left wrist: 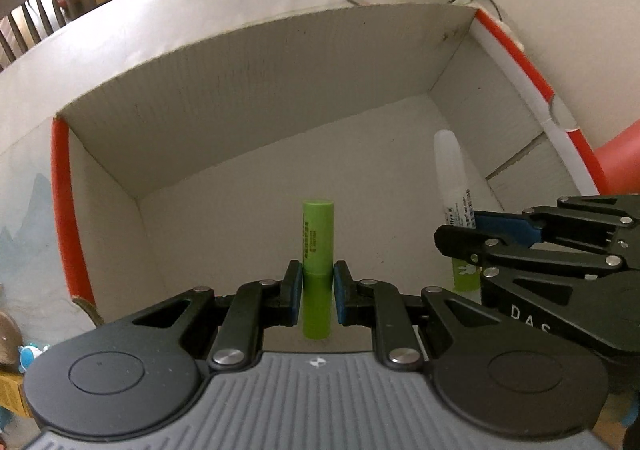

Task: Organize rigid objects
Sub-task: 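Open the right tool to drop the glue stick while the left tool releases the highlighter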

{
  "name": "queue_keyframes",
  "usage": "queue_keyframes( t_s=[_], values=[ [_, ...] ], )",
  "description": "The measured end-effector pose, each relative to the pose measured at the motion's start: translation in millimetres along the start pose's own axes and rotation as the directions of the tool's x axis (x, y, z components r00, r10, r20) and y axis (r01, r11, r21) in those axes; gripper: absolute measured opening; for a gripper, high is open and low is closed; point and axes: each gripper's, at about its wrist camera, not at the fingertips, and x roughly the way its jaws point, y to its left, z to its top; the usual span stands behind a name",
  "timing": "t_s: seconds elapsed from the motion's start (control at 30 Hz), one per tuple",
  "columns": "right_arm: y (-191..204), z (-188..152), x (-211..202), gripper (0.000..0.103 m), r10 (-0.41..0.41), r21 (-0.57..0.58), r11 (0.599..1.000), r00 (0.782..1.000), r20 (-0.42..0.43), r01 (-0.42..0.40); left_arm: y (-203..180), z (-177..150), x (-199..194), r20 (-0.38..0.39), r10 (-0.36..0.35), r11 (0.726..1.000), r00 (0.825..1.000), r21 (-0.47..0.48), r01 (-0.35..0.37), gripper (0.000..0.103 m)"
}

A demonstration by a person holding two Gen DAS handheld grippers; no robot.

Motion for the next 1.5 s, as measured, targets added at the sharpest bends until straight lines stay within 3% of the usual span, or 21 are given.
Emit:
queue_keyframes(
  t_s=[0.4,0.53,0.87,1.13,1.5],
  values=[
    [-9.0,-1.3,-2.4,0.026,0.027,0.013,1.000,1.000,-0.002,-0.027,1.7,4.4,12.9,-0.081,-0.007,1.000,0.997,-0.020,0.005,0.016],
    [-11.7,-1.4,-5.7,0.035,0.030,0.019,0.999,0.999,0.011,-0.031,1.0,4.4,10.1,-0.076,0.006,1.000,0.997,-0.011,-0.007,0.017],
    [-12.8,-4.5,-17.0,0.047,0.037,0.019,0.999,0.998,0.045,-0.038,0.7,-8.4,-2.7,-0.039,0.004,1.000,0.999,-0.014,-0.005,0.017],
    [-5.4,-8.5,-39.3,0.058,0.061,0.011,0.998,0.994,0.091,-0.062,1.1,-19.9,-29.8,0.043,0.013,1.000,0.999,-0.003,-0.013,0.017],
    [16.3,-13.6,-68.9,0.067,0.091,-0.051,0.995,0.986,0.140,-0.085,9.5,-33.1,-67.4,0.146,0.000,1.000,0.989,-0.014,0.002,0.017]
  ],
)
